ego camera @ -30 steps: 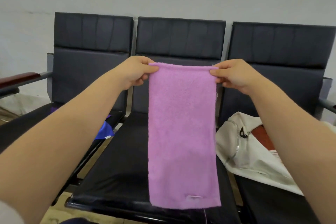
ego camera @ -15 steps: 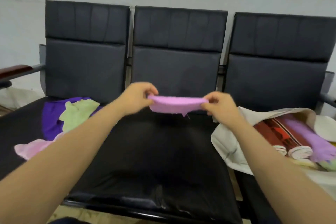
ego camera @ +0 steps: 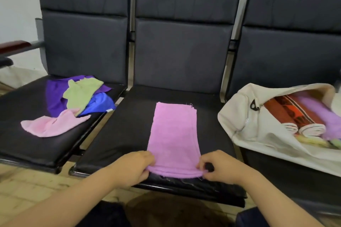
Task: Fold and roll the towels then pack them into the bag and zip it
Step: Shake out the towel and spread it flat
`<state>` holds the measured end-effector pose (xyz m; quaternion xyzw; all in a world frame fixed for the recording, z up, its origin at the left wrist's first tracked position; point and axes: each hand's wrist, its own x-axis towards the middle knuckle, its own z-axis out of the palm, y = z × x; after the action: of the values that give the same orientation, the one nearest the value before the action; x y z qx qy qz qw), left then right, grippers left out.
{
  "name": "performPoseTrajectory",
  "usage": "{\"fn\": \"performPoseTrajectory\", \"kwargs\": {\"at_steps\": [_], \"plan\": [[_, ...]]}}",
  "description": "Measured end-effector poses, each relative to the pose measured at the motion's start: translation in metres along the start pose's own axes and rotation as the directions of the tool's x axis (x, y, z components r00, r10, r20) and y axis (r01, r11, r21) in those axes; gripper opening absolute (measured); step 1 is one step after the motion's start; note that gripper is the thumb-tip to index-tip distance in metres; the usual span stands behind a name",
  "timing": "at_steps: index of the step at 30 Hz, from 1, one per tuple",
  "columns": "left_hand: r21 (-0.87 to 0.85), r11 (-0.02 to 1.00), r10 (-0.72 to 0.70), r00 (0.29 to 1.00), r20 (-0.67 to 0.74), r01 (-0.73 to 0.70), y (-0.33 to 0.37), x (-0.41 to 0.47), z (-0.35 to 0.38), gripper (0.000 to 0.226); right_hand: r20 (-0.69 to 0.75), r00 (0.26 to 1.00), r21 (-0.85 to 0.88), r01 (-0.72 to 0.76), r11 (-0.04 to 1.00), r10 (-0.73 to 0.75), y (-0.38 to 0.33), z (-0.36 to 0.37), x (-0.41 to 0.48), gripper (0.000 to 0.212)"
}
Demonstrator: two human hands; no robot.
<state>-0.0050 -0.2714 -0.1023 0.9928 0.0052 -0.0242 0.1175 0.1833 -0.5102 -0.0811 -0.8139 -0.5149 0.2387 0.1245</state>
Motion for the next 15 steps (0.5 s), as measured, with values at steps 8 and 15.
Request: {"fn": "performPoseTrajectory", "kwargs": {"at_steps": [8, 15], "plan": [[-0.486, 0.836, -0.339, 0.936, -0.096, 0.253, -0.017, 0.014, -0.009, 0.014, -0.117, 0.984, 0.395, -0.081, 0.915, 0.137, 0.004, -0.009, 0.014, 0.01], [-0.512, 0.753, -0.485, 0.874, -0.009, 0.413, -0.032, 0.037, 0.003, 0.014, -0.046, 0.97, 0.222, -0.224, 0.949, 0.239, 0.01, 0.003, 0.04, 0.017]]}}
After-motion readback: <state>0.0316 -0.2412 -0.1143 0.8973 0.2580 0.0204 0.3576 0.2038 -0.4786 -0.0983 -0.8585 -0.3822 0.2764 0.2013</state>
